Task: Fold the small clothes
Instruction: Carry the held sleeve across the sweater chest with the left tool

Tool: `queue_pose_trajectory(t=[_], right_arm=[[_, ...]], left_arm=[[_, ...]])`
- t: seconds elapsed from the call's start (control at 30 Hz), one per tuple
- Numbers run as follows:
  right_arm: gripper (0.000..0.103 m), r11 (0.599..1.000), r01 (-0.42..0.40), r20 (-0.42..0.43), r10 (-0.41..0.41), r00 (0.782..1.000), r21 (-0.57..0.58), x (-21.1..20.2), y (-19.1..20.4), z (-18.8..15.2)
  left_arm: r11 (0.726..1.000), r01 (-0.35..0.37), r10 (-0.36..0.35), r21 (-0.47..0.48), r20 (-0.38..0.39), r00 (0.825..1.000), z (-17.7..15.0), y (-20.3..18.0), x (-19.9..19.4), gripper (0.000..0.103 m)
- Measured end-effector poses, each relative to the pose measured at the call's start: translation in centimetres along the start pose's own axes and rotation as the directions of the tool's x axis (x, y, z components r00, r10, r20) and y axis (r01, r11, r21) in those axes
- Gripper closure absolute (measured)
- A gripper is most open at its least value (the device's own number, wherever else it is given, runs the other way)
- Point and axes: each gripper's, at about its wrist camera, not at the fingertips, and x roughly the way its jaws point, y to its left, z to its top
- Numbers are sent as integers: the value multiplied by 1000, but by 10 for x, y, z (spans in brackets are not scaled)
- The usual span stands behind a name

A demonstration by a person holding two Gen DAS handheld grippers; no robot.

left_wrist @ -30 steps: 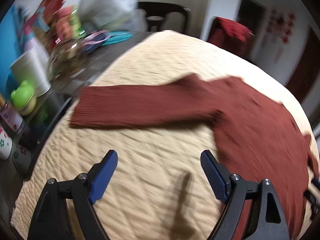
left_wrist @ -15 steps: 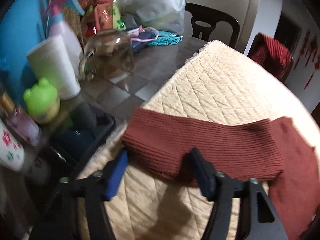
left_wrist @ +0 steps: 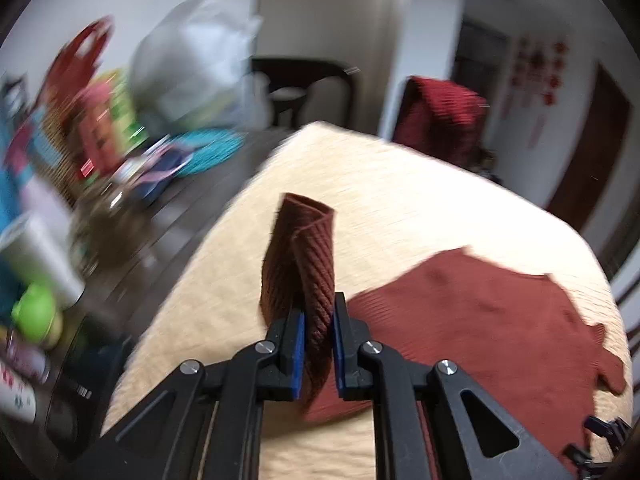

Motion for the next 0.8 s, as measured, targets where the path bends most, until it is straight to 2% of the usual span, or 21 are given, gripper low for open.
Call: queue_pose_trajectory(t=[0.13, 0.27, 0.37, 0.53, 0.67, 0.7, 0.73, 0.8], right_arm=[[36, 1000, 4, 12, -4, 1000, 2, -6, -1, 2], [36, 1000, 15, 20, -16, 1000, 8, -11, -3, 3], [36, 999, 28, 23, -28, 999, 17, -14, -6, 3], [36, 998, 46, 31, -47, 998, 34, -17, -13, 4], [36, 998, 39, 36, -41, 999, 41, -19, -15, 5], [36, 998, 41, 40, -43, 998, 40, -20, -15, 5], [36, 998, 43, 47, -45, 998, 40, -21, -15, 6], [36, 998, 39, 63, -42, 997, 41, -25, -15, 8]], left_arm=[[988, 124, -126, 88, 18, 992, 16, -55, -6, 89], [957, 239, -239, 163, -18, 971, 13, -111, 5, 89], [927, 333, -319, 174, -101, 942, -3, -143, 24, 89], [873, 453, -412, 178, -228, 882, -37, -183, 44, 88], [837, 527, -474, 146, -289, 832, -45, -188, 44, 70], [827, 545, -494, 140, -283, 822, -43, -185, 39, 69], [821, 553, -507, 141, -266, 820, -40, -180, 31, 68], [827, 540, -504, 156, -217, 836, -32, -165, 17, 65]])
